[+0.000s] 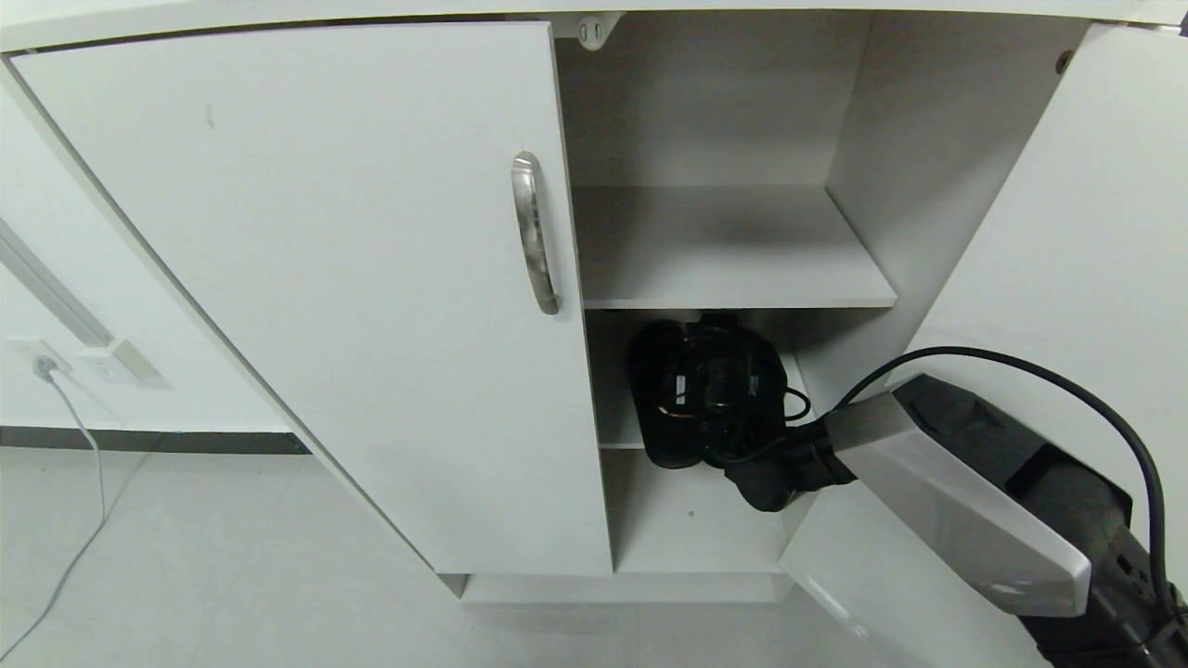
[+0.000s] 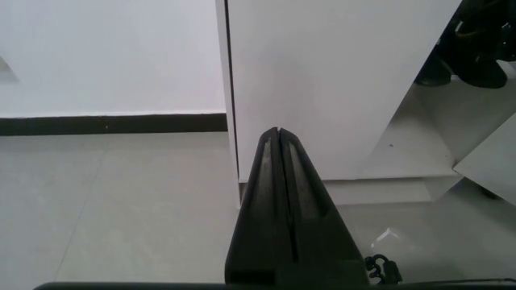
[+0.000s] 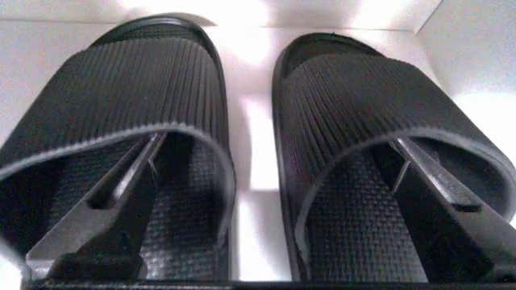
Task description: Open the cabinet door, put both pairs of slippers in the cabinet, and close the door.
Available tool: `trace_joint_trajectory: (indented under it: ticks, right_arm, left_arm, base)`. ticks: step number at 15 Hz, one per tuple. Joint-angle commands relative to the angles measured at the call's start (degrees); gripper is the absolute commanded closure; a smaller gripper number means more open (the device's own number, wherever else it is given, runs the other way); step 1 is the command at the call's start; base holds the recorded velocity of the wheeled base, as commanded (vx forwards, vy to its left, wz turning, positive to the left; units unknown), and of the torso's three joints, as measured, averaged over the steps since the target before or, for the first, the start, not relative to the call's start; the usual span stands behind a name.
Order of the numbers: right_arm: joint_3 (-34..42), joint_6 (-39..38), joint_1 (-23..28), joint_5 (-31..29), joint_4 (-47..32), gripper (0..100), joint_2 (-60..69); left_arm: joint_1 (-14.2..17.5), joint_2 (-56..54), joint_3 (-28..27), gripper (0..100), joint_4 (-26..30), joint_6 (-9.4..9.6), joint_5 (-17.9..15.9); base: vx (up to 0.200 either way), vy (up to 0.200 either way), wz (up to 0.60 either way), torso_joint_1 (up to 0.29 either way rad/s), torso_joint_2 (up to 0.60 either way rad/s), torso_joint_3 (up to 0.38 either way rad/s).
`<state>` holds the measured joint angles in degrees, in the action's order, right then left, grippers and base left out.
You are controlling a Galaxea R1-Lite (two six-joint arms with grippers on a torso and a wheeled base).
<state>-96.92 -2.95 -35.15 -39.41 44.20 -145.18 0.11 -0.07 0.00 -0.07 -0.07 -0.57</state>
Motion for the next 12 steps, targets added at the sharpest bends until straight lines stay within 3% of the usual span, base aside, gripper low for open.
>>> trace_joint_trajectory:
  ticks: [1, 6, 12]
  right_arm:
    - [4.3, 0.0, -0.8, -0.1, 1.9, 0, 3.0]
    - [20.6, 0.0, -2.6, -0.1, 12.8, 0, 9.7]
    - [46.3, -0.5, -7.5, 0.6, 28.0, 0, 21.3]
  left_arm:
    - [0.0, 0.1, 0.0, 100, 0.0, -0.01, 0.0]
    - [0.0, 0.1, 0.0, 100, 0.0, 0.07, 0.0]
    - [0.0, 0.1, 0.0, 100, 0.0, 0.07, 0.0]
  base:
    - [0.000, 0.000, 0.00, 0.000, 0.00, 0.000]
    - [0.000, 0.000, 0.00, 0.000, 0.00, 0.000]
    - [0.000, 0.000, 0.00, 0.000, 0.00, 0.000]
